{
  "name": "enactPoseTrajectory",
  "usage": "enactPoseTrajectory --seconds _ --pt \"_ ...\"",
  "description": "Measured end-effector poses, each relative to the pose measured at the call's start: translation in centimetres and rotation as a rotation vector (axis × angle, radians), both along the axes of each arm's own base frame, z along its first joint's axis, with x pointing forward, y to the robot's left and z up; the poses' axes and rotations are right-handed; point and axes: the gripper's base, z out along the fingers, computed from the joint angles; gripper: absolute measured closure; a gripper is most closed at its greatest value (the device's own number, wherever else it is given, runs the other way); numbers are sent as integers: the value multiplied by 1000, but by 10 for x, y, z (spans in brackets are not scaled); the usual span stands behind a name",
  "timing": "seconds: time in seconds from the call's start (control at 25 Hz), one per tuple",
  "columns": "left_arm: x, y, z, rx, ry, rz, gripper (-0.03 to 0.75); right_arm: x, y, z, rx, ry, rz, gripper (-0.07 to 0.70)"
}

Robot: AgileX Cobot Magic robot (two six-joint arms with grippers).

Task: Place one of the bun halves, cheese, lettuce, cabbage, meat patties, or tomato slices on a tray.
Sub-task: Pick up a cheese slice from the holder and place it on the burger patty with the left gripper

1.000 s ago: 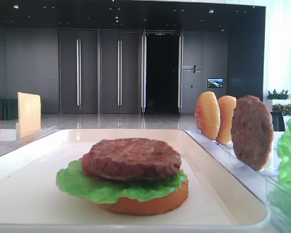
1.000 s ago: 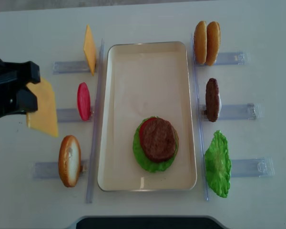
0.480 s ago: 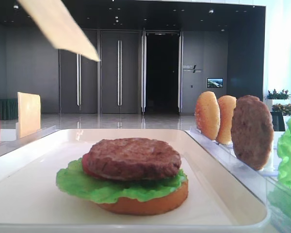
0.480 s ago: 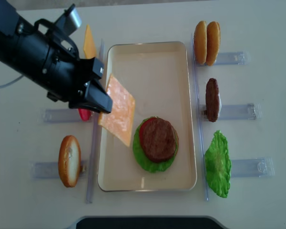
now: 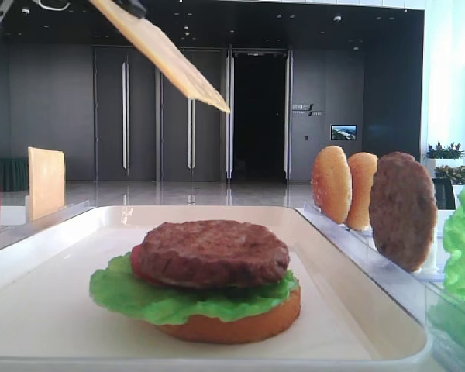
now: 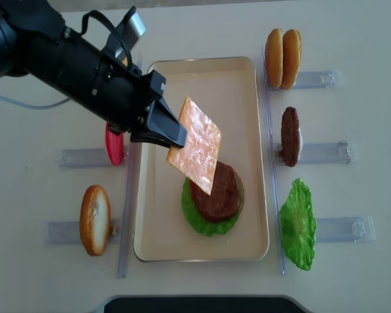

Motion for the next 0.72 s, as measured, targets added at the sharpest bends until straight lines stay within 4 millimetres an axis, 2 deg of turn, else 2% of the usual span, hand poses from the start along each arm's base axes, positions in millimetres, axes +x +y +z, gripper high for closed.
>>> enactPoseTrajectory --seconds 0.16,0.32,0.52,0.72 --pt "8 -3 -11 -8 16 15 684 0 0 0 0 0 0 45" --pt "14 -13 -15 -90 -15 8 684 0 0 0 0 0 0 45" --pt "13 -33 -25 -90 -53 -28 684 0 0 0 0 0 0 45" --pt "13 -37 -28 -86 -36 -14 684 0 0 0 0 0 0 45"
